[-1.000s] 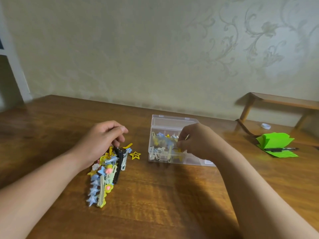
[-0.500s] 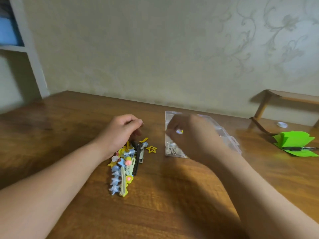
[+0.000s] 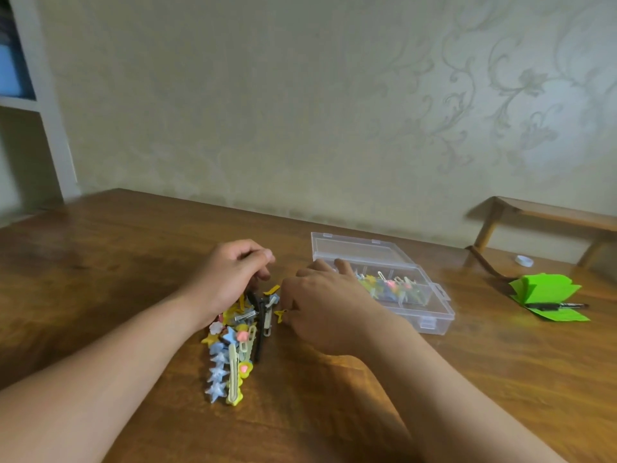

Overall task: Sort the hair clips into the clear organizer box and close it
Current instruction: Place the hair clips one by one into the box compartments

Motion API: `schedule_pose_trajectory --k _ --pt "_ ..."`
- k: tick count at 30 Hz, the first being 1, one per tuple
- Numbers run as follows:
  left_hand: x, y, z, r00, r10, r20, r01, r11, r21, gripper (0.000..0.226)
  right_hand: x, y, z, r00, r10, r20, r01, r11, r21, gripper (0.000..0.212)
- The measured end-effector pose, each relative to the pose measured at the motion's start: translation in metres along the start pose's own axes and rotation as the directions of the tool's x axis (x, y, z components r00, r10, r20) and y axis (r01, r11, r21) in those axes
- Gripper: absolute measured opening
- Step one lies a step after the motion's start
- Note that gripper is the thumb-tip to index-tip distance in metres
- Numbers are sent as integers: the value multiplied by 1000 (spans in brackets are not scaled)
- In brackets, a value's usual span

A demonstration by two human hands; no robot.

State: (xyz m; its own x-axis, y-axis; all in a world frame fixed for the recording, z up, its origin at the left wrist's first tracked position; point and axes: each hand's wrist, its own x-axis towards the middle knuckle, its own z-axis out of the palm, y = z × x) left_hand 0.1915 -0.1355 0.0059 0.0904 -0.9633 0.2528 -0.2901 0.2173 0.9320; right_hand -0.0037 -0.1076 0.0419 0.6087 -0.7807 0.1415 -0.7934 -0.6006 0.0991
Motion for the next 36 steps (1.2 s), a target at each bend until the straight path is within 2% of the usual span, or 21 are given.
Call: schedule_pose_trajectory --k 5,9,13,20,26,31,36 --pt "-1 1 0 1000 5 3 -5 1000 15 20 -1 1 -4 999 -20 50 17 997 70 18" --pt "0 0 0 1000 6 8 -6 1000 22 21 1 0 -3 995 -41 95 36 998 52 23" --pt "-1 0 0 1000 5 5 -5 999 37 20 -1 0 1 996 -57 71 55 998 26 21" --pt "-2 2 -1 1000 11 12 -12 998 64 21 -1 1 -1 996 -52 72 46 995 91 24" --pt "-3 3 -2 1000 9 8 -9 998 66 20 -4 5 -6 1000 -4 5 3 993 114 21" --pt "-4 4 -3 1000 11 17 -12 998 62 20 -2 -12 -4 999 -22 23 22 1000 -19 29" --pt "-3 5 -3 999 19 34 -20 998 55 19 2 -23 -4 995 -90 -40 81 979 -187 5"
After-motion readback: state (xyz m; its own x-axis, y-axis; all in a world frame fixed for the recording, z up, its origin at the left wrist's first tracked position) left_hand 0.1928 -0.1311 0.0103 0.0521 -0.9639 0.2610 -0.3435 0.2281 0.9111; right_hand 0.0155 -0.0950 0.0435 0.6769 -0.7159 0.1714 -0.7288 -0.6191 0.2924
